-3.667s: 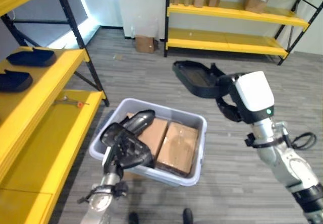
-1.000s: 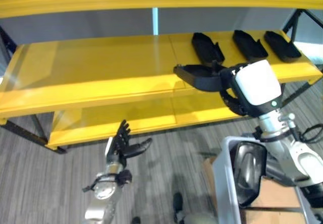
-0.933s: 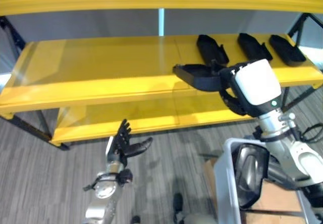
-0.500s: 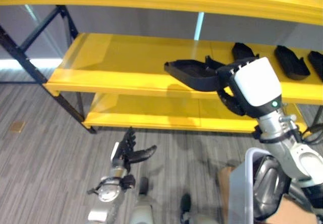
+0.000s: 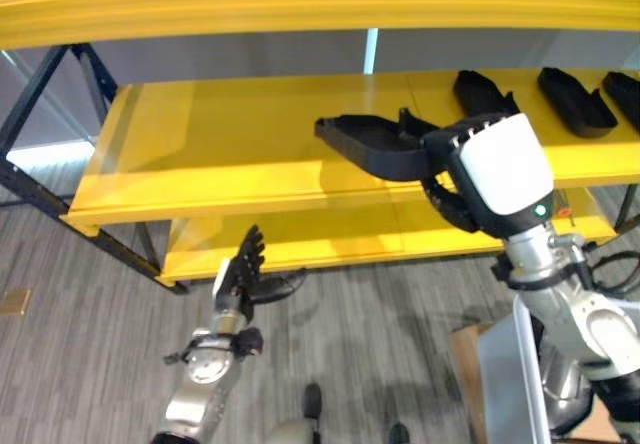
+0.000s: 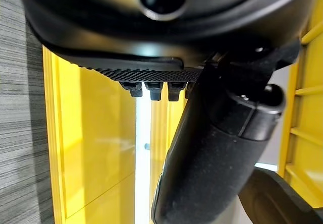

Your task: Move parts from the plastic box to the shelf.

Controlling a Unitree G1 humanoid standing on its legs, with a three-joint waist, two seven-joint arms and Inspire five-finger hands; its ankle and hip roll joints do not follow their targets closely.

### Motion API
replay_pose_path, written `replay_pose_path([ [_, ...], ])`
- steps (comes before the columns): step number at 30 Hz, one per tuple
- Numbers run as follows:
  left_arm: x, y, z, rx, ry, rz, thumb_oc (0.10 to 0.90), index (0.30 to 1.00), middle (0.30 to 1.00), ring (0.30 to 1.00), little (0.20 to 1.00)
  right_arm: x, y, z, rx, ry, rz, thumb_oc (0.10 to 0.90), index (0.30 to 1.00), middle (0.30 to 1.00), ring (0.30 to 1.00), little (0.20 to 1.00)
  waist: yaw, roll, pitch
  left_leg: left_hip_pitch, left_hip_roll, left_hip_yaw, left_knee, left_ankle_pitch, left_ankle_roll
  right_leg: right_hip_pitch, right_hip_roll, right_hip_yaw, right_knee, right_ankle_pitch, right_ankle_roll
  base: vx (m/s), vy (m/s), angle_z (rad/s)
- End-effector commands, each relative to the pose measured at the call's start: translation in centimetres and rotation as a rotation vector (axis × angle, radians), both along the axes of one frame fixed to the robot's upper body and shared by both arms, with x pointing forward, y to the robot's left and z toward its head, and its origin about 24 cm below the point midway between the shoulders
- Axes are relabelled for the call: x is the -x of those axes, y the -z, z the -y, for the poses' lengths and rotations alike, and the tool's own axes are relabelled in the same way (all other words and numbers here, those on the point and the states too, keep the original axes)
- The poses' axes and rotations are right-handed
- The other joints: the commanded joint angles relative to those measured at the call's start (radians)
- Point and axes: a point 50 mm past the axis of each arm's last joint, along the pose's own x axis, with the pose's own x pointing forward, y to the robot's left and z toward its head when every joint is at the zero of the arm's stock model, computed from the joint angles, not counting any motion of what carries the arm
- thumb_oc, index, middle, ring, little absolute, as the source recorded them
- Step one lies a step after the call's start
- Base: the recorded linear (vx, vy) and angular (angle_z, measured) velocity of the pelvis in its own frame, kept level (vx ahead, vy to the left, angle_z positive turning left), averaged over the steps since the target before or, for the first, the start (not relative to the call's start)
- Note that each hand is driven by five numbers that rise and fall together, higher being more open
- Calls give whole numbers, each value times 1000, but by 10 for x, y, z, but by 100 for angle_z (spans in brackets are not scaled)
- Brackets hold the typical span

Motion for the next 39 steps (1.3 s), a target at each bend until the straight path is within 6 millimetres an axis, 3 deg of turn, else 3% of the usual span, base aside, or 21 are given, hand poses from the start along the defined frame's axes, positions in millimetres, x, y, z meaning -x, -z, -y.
replay_pose_path([
  [1,-8,-31,9,30,20,191,900,1000,1000,1000,1000,-4,-47,-8,-107,-55,213,400,300,300,300,300,23,-7,-144,-77,49,-23,111,-65,-21,-16,-31,42,108,35,42,109,101,-17],
  [4,-7,-31,10,33,31,191,900,1000,1000,1000,1000,-5,-45,-11,-103,-61,199,400,300,300,300,300,27,-3,-139,-63,29,-28,114,-87,4,-50,-44,51,190,83,53,107,122,-13],
  [8,-6,-30,12,26,52,184,900,1000,1000,1000,1000,-7,-42,-15,-103,-62,187,400,300,300,300,300,14,19,-102,-9,2,-44,86,-96,45,-200,-37,81,470,241,36,65,174,-10],
  [9,-5,-31,12,19,61,185,900,1000,1000,1000,1000,-7,-42,-17,-105,-66,186,400,300,300,300,300,6,33,-83,3,2,-55,76,-91,53,-230,-22,91,528,259,28,56,177,3],
  [11,-5,-29,11,1,70,177,900,1000,1000,1000,1000,-8,-42,-19,-103,-66,189,400,300,300,300,300,0,50,-61,22,3,-64,64,-91,59,-293,-10,83,601,234,23,92,115,20],
  [13,-3,-30,10,1,72,186,900,1000,1000,1000,1000,-9,-42,-21,-98,-73,188,400,300,300,300,300,-13,59,-58,49,2,-71,47,-101,52,-353,-9,84,525,175,14,207,-19,19],
  [14,-2,-30,8,10,64,187,900,1000,1000,1000,1000,-11,-43,-20,-108,-78,183,400,300,300,300,300,-22,55,-57,71,3,-82,38,-115,32,-372,-2,99,373,134,18,223,-87,2],
  [15,-2,-30,8,10,63,187,900,1000,1000,1000,1000,-11,-43,-20,-109,-78,183,400,300,300,300,300,-24,58,-56,76,6,-84,37,-117,32,-358,0,95,356,138,19,231,-142,-2],
  [16,-2,-30,6,11,57,188,900,1000,1000,1000,1000,-10,-45,-21,-115,-84,194,400,300,300,300,300,-26,52,-48,86,9,-88,39,-127,19,-367,-9,102,261,134,26,164,-117,24],
  [17,-2,-30,5,11,48,193,900,1000,1000,1000,1000,-9,-46,-22,-118,-92,205,400,300,300,300,300,-29,50,-41,102,17,-100,44,-146,9,-365,-20,109,148,158,42,230,-207,33],
  [19,-1,-27,3,8,30,185,900,1000,1000,1000,1000,-8,-49,-26,-104,-108,218,400,300,300,300,300,-29,33,-32,126,29,-112,65,-174,-7,-385,-38,118,70,199,64,207,-230,28],
  [21,1,-25,0,19,15,175,900,1000,1000,1000,1000,-7,-44,-23,-104,-98,196,400,300,300,300,300,-27,20,-36,137,29,-118,69,-179,-16,-348,-40,106,61,190,66,158,-207,37],
  [23,6,-19,1,59,0,150,900,1000,1000,1000,1000,-4,-38,-18,-116,-95,167,400,300,300,300,300,-25,2,-67,148,59,-138,63,-183,-38,-314,-20,104,57,193,57,256,-345,62],
  [30,9,-14,5,65,24,118,900,1000,1000,1000,1000,-2,-38,-11,-137,-94,155,400,300,300,300,300,-32,19,-87,141,155,-190,13,-123,-78,-301,49,33,126,111,14,97,-224,47],
  [39,10,-14,4,52,23,114,900,1000,1000,1000,1000,-2,-40,-10,-141,-86,174,400,300,300,300,300,-25,37,-84,148,190,-197,-34,-95,-85,-330,72,0,198,64,4,42,-62,14],
])
